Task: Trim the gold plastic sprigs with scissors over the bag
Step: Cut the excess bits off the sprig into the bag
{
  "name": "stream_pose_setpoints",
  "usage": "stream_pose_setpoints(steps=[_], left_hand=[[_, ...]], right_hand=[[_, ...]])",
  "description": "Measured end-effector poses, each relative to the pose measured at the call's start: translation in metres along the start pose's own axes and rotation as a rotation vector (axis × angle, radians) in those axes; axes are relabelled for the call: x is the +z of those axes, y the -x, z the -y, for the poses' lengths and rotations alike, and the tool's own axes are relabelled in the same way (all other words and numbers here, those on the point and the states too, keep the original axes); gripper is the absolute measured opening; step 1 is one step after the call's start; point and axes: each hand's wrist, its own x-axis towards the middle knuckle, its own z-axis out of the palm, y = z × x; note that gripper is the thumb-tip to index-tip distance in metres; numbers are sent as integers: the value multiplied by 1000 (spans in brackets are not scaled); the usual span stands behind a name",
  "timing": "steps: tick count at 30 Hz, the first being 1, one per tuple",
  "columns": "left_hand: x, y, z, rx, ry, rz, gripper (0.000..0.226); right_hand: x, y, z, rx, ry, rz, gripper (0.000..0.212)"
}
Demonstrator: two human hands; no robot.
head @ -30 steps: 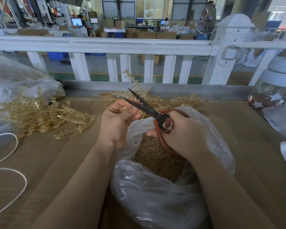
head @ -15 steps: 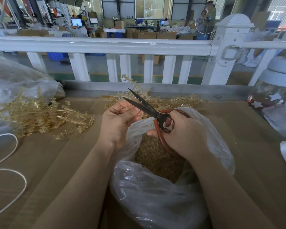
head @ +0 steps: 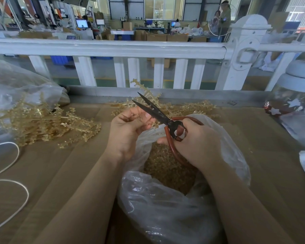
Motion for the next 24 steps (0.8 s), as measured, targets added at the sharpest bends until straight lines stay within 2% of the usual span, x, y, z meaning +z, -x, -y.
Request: stream_pose_setpoints(steps=[8,13,21,24], left_hand=[[-1,-1,1,18,-8,-24,15],[-1,-1,3,52,-66,23,9],[1,0,2,49,-69,23,11],[1,0,1,48,-73,29,8]], right_hand=[[-3,1,3,8,56,-27,82],[-5,1,3,-10,45,-39,76],[-3,0,1,-1,13,-15,85],[-3,0,0,-13,20,-26,78]])
